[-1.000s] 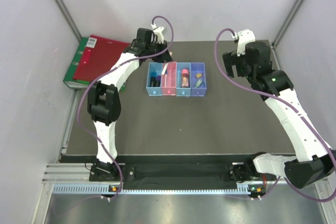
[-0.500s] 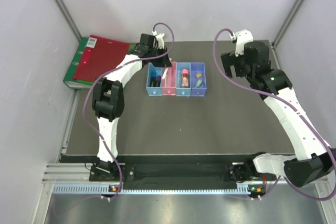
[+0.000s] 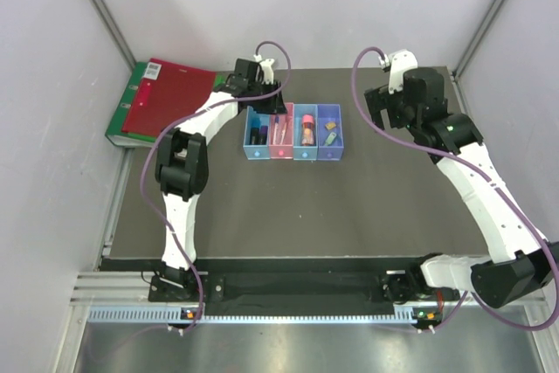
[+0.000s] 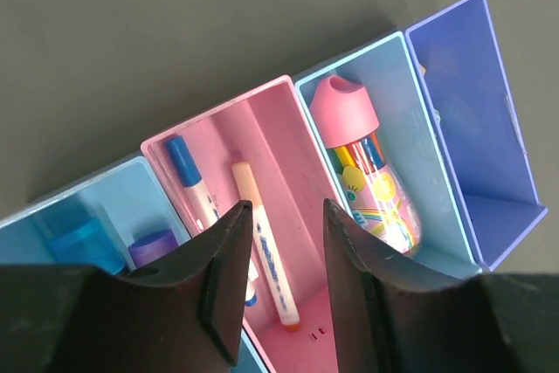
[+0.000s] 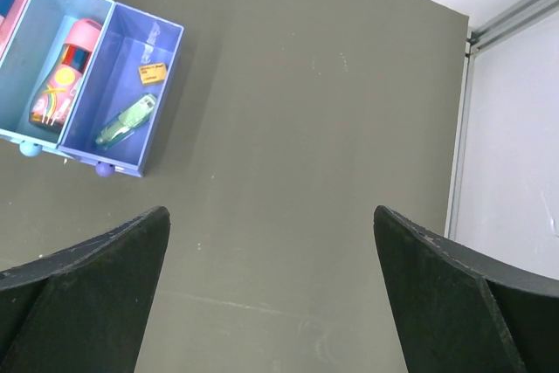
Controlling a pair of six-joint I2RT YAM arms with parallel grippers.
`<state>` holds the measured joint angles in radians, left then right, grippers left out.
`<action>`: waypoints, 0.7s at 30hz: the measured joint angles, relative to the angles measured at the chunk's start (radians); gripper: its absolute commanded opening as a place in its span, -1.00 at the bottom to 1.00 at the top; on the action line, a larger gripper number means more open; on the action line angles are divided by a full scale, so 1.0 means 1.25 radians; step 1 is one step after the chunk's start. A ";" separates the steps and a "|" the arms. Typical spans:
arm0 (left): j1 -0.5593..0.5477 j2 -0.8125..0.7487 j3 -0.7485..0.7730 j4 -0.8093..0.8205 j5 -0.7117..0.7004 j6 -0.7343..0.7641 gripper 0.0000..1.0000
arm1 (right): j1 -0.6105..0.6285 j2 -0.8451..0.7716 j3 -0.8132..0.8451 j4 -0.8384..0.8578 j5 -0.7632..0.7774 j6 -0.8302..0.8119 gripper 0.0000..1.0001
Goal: Sort the stationery into containers
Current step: Pick up the pen from the center of the board, then reset both arms
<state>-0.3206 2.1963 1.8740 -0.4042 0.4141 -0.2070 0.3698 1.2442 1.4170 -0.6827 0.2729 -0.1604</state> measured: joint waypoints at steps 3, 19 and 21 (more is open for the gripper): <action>0.000 0.004 0.000 0.000 0.000 0.000 -0.11 | 0.000 0.001 0.005 -0.002 -0.004 0.000 0.99; 0.022 -0.221 -0.028 -0.103 -0.075 0.102 0.98 | 0.000 0.001 0.020 -0.005 -0.027 0.004 0.99; 0.049 -0.322 -0.047 -0.125 -0.107 0.109 0.98 | 0.000 0.001 0.025 -0.011 -0.030 0.004 0.99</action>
<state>-0.2596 1.7939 1.8153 -0.5606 0.2802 -0.0711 0.3698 1.2453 1.4483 -0.6960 0.2359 -0.1555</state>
